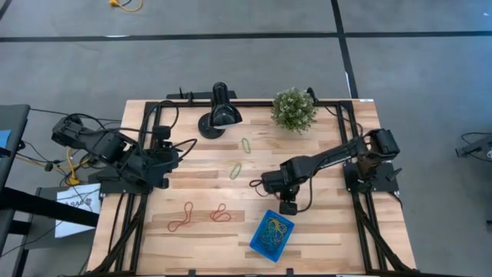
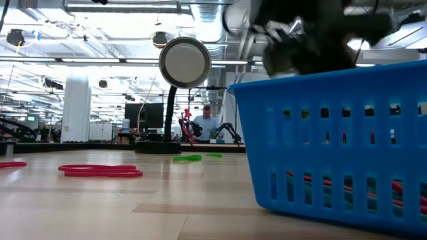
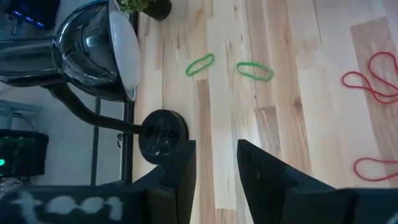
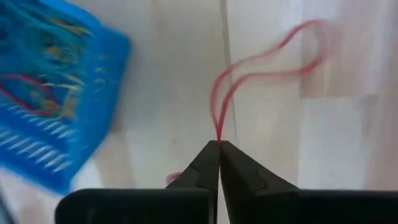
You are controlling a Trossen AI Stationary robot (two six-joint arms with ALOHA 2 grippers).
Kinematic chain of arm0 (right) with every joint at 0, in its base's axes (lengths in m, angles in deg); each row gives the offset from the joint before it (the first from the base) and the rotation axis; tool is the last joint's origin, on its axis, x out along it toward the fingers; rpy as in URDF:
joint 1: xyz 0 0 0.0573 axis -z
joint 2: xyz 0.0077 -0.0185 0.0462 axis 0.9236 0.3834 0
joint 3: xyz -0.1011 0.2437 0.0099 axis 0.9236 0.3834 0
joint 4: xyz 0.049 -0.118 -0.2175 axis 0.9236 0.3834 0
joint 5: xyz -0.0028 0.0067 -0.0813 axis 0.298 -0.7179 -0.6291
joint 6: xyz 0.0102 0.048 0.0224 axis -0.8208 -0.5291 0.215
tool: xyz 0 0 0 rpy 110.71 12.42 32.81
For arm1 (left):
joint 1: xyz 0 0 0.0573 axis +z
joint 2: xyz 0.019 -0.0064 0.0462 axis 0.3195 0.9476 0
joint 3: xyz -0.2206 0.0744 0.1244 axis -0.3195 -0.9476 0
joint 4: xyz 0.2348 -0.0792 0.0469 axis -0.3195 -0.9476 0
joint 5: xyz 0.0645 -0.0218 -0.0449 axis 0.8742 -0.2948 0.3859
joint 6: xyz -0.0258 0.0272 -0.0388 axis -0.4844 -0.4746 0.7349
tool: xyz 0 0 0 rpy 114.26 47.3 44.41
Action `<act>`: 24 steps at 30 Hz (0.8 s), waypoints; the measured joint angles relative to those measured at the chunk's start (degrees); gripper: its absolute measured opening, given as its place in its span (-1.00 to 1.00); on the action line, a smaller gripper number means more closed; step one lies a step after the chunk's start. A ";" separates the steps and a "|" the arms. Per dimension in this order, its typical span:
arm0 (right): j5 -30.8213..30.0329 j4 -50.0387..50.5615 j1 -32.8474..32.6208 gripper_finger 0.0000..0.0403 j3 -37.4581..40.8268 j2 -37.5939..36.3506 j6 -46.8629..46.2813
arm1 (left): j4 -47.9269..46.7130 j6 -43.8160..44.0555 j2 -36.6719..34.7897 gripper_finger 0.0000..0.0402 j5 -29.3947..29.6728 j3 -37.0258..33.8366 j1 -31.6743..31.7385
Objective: Pick and place items into bin
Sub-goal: Put the red rubber band into the blue bin
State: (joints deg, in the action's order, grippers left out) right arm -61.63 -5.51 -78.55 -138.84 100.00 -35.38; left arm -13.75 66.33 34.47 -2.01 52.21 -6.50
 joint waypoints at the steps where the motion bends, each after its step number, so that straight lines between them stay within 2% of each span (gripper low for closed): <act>1: 0.13 0.48 -0.44 -0.98 -1.44 -0.38 0.00 | -0.06 0.10 -0.02 -0.46 -0.04 0.02 -0.01; 5: -0.47 3.46 -2.58 -0.99 -6.48 -3.69 -0.59 | -0.14 0.72 -0.02 -0.46 -0.07 0.00 -0.01; 13: -1.13 -4.17 -9.73 -1.00 -10.35 -8.57 -1.55 | -0.72 1.37 0.00 -0.46 -0.26 0.00 -0.01; 18: -1.11 -7.36 -13.63 -1.00 -10.62 -7.06 -2.08 | -0.65 0.71 0.00 -0.46 0.13 0.00 0.01; 24: -0.46 -13.31 -15.17 -1.00 -10.51 -2.09 -3.13 | -0.65 0.76 0.00 -0.46 0.14 0.00 0.00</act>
State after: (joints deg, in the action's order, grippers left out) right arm -62.09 -18.81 -93.72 -149.35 97.91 -38.51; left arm -14.40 67.08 34.47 -1.88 52.21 -6.51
